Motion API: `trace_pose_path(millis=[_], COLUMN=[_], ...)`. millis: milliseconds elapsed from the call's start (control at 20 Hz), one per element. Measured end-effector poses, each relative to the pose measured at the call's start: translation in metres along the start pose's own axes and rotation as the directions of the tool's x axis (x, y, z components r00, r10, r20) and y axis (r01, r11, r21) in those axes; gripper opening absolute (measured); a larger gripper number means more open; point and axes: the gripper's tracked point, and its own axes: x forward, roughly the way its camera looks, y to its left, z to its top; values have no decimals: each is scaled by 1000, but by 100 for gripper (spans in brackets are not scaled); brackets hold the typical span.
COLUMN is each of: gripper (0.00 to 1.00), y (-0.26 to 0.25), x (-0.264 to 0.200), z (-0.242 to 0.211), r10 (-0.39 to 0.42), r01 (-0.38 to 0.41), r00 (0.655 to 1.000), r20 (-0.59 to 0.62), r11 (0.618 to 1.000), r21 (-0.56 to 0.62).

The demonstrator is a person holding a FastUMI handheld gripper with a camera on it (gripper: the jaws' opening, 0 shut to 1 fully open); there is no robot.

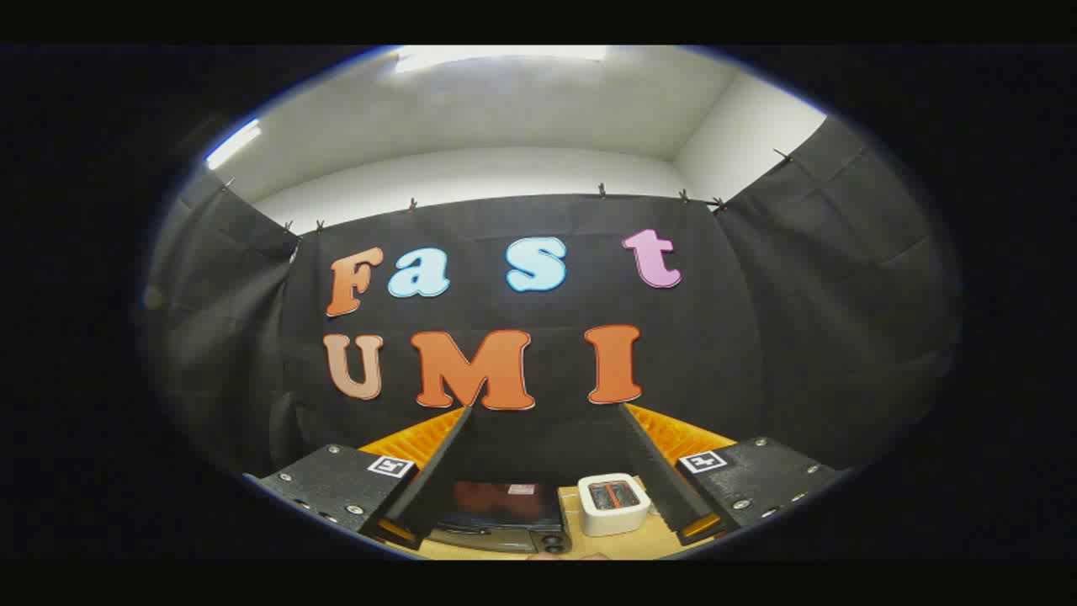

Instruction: Open the toaster oven, put the food inside, and close the toaster oven door.

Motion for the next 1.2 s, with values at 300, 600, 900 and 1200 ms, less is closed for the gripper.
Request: trace_pose_path(millis=[300, 600, 900, 1200], gripper=[98, 99, 99, 99], y=[2, 12, 34, 76], x=[0, -1, 5, 6], z=[-6, -15, -57, -137], r10=[-5, 15, 41, 119], r01=[4, -16, -46, -137], r00=[1000, 999, 993, 956], r20=[-14, -35, -115, -267], r11=[1000, 999, 998, 989], r21=[-14, -38, -44, -51])
